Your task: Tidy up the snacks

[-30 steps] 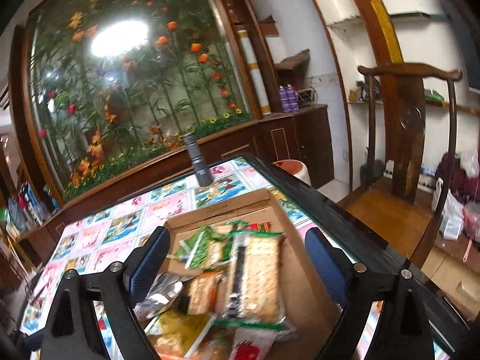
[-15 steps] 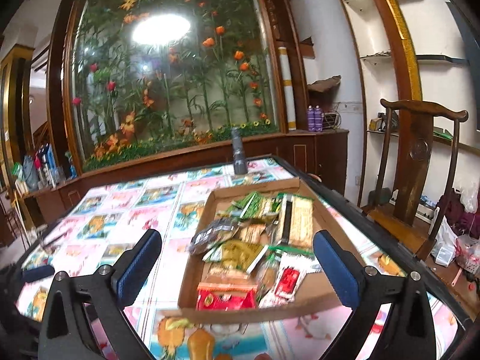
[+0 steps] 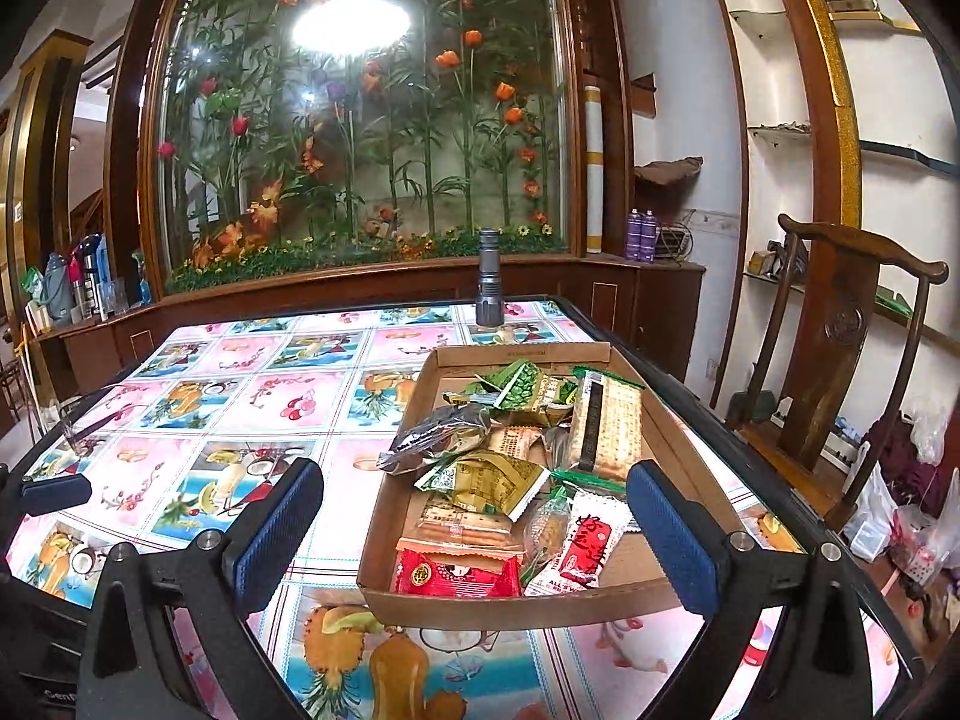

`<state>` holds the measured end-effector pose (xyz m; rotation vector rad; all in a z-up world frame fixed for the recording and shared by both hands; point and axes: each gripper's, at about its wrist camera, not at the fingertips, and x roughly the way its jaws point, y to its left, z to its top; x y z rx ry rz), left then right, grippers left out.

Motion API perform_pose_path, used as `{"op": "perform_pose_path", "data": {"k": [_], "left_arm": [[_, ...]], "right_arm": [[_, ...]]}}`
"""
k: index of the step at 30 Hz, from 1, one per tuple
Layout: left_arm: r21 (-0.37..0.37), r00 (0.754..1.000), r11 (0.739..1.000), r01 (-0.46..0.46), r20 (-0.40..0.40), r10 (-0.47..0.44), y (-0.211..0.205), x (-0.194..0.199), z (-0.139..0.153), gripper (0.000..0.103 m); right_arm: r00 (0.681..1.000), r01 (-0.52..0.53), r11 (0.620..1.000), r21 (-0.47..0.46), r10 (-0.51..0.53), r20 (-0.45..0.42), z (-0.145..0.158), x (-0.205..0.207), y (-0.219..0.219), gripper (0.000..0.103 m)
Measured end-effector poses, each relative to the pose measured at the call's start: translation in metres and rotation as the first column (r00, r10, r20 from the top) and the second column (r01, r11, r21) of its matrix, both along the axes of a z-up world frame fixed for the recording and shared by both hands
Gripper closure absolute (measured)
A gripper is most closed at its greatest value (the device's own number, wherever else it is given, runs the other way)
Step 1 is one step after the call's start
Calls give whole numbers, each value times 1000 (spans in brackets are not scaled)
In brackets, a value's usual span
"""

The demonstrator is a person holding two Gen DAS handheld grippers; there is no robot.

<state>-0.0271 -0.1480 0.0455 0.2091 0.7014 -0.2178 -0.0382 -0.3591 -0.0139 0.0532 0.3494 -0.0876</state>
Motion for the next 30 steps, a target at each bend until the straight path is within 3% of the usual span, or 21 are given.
{"op": "perform_pose_path", "data": {"k": [11,30], "left_arm": [[68,999,997,-34,22,33,-4,0,-5,1],[81,999,996,-38,23,36,-3,0,-9,1]], "right_arm": [[1000,-1,1000,-7,1,12,1,-2,1,1],[1000,-1,1000,-8,1,12,1,-3,2,1]]}}
